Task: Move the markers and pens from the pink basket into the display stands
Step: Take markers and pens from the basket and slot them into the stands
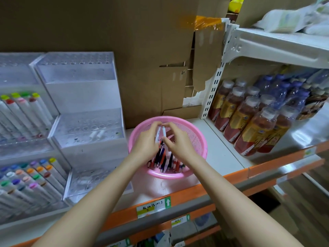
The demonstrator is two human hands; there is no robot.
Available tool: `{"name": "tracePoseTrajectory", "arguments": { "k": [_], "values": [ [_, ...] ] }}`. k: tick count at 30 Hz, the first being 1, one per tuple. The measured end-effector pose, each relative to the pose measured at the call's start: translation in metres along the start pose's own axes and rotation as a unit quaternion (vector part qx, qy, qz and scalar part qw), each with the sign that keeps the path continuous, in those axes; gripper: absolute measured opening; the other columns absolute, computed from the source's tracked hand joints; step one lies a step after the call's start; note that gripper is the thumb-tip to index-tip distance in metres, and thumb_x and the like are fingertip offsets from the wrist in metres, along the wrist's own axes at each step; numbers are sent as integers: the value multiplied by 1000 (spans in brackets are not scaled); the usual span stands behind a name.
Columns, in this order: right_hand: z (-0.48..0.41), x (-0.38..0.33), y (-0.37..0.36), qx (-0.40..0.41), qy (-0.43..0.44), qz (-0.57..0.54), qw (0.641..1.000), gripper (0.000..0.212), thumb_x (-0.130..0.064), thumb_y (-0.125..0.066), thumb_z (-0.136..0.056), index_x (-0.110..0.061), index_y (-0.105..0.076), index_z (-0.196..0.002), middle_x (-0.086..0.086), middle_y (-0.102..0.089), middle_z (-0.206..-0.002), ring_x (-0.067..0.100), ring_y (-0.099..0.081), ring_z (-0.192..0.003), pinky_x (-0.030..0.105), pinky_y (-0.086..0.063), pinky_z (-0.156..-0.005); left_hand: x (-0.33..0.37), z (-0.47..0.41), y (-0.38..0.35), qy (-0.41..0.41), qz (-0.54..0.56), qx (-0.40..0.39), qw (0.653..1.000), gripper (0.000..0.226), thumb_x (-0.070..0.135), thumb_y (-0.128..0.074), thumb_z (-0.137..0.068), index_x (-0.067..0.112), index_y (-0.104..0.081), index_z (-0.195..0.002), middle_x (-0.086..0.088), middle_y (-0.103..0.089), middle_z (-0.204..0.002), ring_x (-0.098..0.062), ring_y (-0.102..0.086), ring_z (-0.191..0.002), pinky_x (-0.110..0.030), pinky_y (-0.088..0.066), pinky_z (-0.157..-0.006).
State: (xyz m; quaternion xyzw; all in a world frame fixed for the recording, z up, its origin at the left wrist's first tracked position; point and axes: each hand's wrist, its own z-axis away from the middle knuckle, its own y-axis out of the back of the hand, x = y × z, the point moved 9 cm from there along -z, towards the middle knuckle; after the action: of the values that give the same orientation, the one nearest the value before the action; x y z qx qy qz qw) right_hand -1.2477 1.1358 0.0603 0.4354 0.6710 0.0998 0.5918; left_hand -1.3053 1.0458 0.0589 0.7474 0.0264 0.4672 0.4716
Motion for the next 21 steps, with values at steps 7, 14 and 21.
{"name": "tracePoseTrajectory", "arguments": {
  "k": [7,14,21],
  "values": [
    [7,-65,32,75,112,-69,988,36,-12,-64,-89,-19,-51,-122,-3,-66,-87,8,-64,-75,27,-53,-67,37,25,68,-105,-49,170,979,56,7,-60,-85,31,-36,-131,0,-59,-91,-24,-60,-81,-40,-52,-69],
    [3,-138,37,93,177,-94,975,33,-11,-65,-90,-15,-53,-120,1,-61,-73,13,-61,-67,32,-54,-66,45,78,168,-126,-54,281,950,52,9,-65,-86,26,-44,-130,0,-56,-86,-22,-62,-71,-36,-52,-68],
    [-8,-218,-10,39,230,-129,964,32,-13,-65,-89,-18,-52,-117,8,-60,-79,18,-61,-62,39,-55,-61,7,122,235,-74,-70,329,939,53,9,-65,-86,19,-42,-132,-5,-57,-87,-24,-61,-73,-37,-50,-68]
  ]
}}
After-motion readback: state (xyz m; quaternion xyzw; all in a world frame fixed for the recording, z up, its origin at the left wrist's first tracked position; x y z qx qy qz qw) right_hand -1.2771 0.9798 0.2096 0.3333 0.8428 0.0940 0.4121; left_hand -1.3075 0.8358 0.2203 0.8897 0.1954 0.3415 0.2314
